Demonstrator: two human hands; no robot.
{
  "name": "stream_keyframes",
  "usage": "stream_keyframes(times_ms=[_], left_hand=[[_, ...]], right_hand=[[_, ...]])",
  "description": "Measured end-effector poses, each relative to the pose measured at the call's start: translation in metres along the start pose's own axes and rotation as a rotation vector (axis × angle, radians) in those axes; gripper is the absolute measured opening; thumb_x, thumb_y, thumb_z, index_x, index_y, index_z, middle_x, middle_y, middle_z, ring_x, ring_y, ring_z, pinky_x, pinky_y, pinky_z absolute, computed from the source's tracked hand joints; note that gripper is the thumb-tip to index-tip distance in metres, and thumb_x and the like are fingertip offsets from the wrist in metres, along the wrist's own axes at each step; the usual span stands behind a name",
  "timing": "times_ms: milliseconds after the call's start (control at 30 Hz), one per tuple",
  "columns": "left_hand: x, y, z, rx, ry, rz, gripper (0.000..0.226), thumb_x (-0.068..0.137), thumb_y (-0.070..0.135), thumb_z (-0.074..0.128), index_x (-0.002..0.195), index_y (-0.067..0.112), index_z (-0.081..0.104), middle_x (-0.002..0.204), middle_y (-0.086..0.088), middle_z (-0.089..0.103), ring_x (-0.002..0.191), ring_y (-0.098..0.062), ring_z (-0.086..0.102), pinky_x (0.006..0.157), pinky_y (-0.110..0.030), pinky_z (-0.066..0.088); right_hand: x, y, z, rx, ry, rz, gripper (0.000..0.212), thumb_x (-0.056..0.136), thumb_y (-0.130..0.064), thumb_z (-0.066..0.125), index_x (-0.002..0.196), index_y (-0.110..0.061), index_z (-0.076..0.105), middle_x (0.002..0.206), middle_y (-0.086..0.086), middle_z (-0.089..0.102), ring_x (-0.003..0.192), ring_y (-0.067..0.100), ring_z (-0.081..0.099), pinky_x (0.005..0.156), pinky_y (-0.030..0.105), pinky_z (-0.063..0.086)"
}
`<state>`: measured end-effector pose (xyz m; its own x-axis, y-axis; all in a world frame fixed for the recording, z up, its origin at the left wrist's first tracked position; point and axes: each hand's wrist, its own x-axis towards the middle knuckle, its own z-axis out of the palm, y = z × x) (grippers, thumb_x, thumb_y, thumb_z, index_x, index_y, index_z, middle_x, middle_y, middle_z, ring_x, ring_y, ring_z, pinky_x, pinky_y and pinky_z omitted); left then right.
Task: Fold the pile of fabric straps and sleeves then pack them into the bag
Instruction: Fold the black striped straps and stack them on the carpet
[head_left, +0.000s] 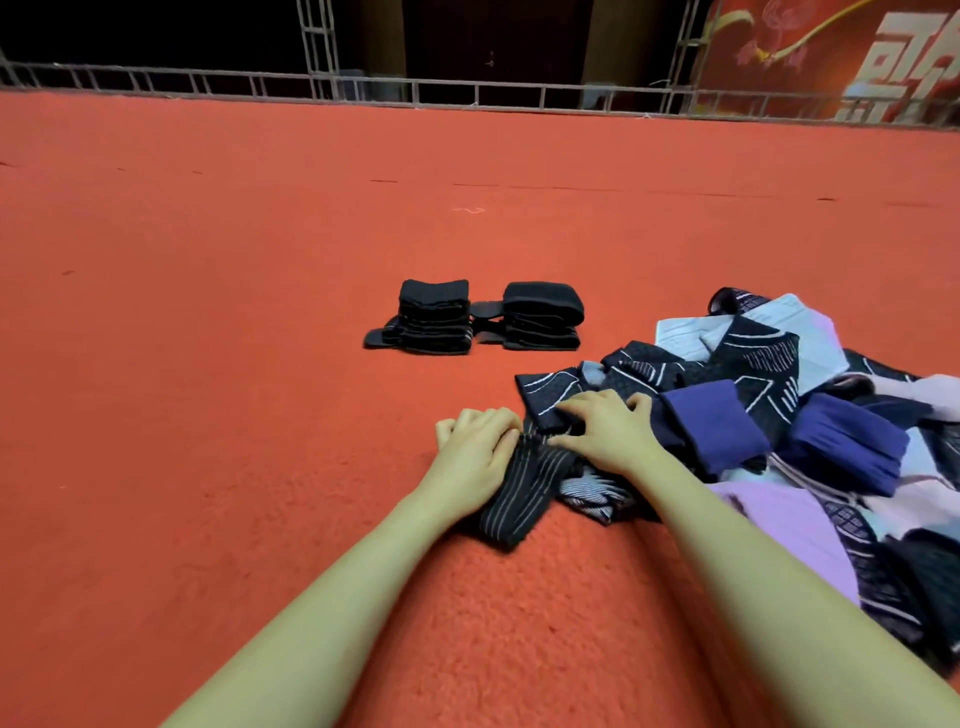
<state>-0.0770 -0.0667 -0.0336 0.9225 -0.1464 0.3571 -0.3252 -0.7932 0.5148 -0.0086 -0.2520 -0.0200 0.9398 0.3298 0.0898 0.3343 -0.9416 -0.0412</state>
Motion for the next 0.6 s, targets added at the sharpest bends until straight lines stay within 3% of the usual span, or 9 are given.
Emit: stream_keyframes(times_ms=[200,333,433,500,600], left_hand=[[0.012,0.0,0.009,0.039,0.086,-0.031,0.021,0.1,0.026,0.034,0.1,0.02,0.054,0.097,0.009,0.058,0.099,-0.015,0.042,0.079,-0.029,0.015],[0.017,0.0,0.018,0.046,0.096,-0.037,0.035,0.093,0.035,0.024,0.1,0.021,0.055,0.095,0.01,0.057,0.098,-0.014,0.042,0.079,-0.029,0.015],[0.02,0.0,0.024,0.046,0.127,-0.019,0.043,0.091,0.041,0.019,0.099,0.021,0.056,0.095,0.01,0.056,0.097,-0.015,0.043,0.078,-0.028,0.015],[0.024,0.002,0.025,0.04,0.14,-0.018,0.036,0.094,0.036,0.025,0.1,0.021,0.056,0.096,0.01,0.056,0.098,-0.014,0.043,0.078,-0.027,0.014],[0.036,0.008,0.021,0.023,0.164,-0.014,0.028,0.094,0.031,0.03,0.1,0.021,0.056,0.095,0.012,0.053,0.097,-0.013,0.041,0.078,-0.027,0.014]], right_hand=[[0.016,0.004,0.0,-0.084,0.04,-0.054,0.03,0.093,-0.047,0.052,0.12,-0.04,0.063,0.126,-0.013,0.055,0.121,0.017,0.038,0.089,0.037,0.02],[0.018,0.01,0.009,0.038,0.317,-0.15,0.02,0.092,-0.037,0.054,0.094,-0.031,0.074,0.099,-0.011,0.068,0.096,0.019,0.054,0.072,0.031,0.01],[0.016,0.015,0.008,0.16,0.562,-0.051,0.024,0.087,-0.036,0.051,0.076,-0.027,0.071,0.071,-0.009,0.066,0.071,0.019,0.058,0.067,0.029,0.008],[0.015,0.017,0.002,0.224,0.665,0.059,0.03,0.091,-0.038,0.043,0.08,-0.026,0.069,0.067,-0.007,0.063,0.069,0.02,0.056,0.068,0.029,0.009],[0.019,0.025,-0.013,0.317,0.775,0.244,0.024,0.092,-0.028,0.047,0.08,-0.02,0.067,0.068,-0.003,0.062,0.07,0.024,0.056,0.071,0.034,0.016]])
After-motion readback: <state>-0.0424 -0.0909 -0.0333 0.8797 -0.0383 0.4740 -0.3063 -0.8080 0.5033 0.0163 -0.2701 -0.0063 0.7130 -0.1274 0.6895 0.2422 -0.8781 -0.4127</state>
